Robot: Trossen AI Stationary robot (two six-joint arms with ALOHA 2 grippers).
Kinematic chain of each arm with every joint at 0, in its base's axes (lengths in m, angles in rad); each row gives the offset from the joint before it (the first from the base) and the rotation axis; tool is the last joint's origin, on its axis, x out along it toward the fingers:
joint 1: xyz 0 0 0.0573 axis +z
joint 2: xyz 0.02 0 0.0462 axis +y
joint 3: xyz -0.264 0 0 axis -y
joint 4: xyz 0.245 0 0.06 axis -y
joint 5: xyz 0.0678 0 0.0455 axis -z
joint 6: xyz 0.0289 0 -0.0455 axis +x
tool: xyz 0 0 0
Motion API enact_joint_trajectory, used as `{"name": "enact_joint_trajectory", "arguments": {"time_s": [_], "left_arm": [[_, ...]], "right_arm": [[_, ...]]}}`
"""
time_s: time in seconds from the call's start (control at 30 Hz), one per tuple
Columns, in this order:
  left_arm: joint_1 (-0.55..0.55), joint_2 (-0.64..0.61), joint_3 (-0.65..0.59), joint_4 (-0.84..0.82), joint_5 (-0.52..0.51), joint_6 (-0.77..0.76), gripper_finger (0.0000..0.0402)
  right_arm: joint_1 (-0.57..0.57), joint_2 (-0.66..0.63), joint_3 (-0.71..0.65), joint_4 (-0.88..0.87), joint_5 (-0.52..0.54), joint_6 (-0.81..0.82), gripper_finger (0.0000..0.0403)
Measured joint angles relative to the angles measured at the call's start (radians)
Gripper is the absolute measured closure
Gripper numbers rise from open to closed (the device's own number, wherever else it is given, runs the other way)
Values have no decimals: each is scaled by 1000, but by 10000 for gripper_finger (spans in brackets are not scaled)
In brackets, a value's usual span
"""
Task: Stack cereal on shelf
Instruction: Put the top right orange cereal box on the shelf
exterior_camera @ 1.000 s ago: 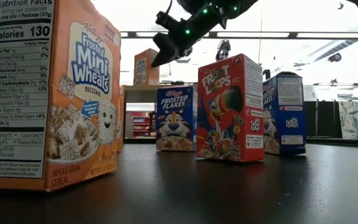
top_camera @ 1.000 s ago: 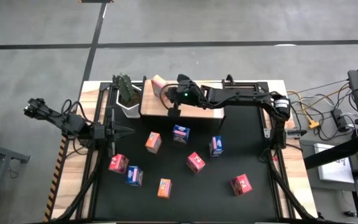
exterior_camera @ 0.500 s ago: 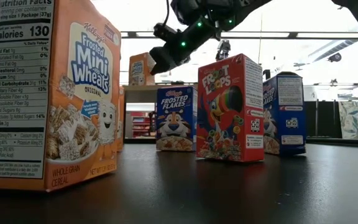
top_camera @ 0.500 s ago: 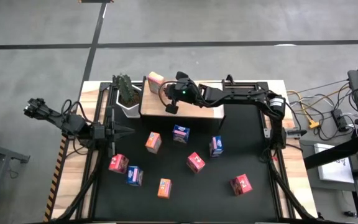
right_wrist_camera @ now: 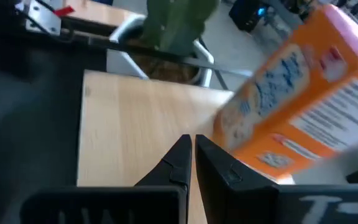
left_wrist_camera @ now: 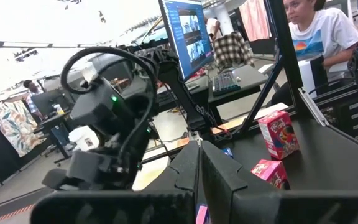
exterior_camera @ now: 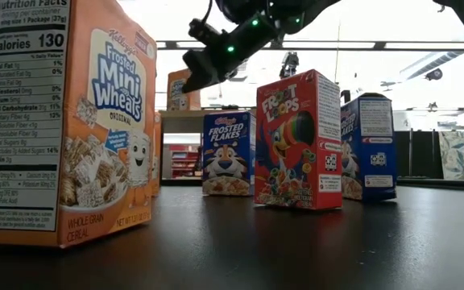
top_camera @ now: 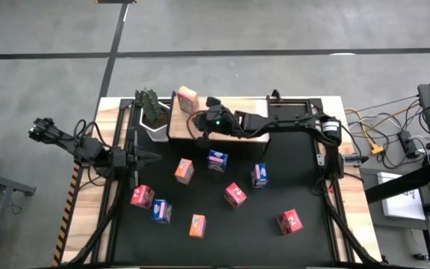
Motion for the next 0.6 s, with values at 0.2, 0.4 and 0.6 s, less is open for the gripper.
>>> {"name": "enact_joint_trajectory", "arguments": {"time_s": [0.2,0.4,0.6], "left_arm": [[0,8,0,0,0,1,402],[0,5,0,0,0,1,402],[0,5,0,0,0,1,402]], "right_arm": [[-3,76,23,153,30,5,390],[-4,148,108,154,163,-28,390],[-13,170,155,121,194,-53,390]]}}
